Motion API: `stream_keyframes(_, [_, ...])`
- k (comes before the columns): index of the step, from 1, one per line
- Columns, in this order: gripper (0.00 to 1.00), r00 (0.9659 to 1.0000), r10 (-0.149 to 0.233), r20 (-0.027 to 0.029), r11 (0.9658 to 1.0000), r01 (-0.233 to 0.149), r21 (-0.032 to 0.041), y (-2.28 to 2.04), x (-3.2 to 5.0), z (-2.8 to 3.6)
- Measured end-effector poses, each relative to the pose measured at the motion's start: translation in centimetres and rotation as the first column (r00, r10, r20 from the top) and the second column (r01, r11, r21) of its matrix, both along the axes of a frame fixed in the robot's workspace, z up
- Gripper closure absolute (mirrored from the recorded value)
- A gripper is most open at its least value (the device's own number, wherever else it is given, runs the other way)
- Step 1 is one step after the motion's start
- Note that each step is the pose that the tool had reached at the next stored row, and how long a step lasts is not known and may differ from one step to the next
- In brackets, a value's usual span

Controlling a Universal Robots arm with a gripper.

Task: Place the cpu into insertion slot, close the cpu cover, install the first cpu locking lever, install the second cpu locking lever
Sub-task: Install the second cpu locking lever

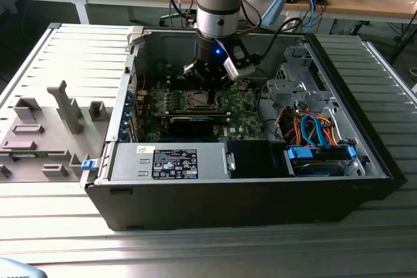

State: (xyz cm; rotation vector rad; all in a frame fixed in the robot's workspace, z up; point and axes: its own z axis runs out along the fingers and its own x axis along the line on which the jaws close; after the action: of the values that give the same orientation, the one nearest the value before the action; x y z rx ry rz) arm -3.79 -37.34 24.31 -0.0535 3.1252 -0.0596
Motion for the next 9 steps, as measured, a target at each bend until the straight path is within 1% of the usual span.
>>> stream_keyframes(3, [0.89,1.0,0.0,-0.0001,1.0,0.0,-0.0002,-0.03,-0.01,-0.04])
stream_keyframes(5, [0.89,1.0,0.0,-0.0001,1.0,0.0,-0.0002,-0.03,-0.19,-0.15])
stream_keyframes(6, [0.89,1.0,0.0,-0.0001,1.0,0.0,-0.0002,-0.02,-0.35,-0.24])
stream_keyframes(9, [0.89,1.0,0.0,-0.0002,1.0,0.0,0.0003,-0.03,-1.32,-0.51])
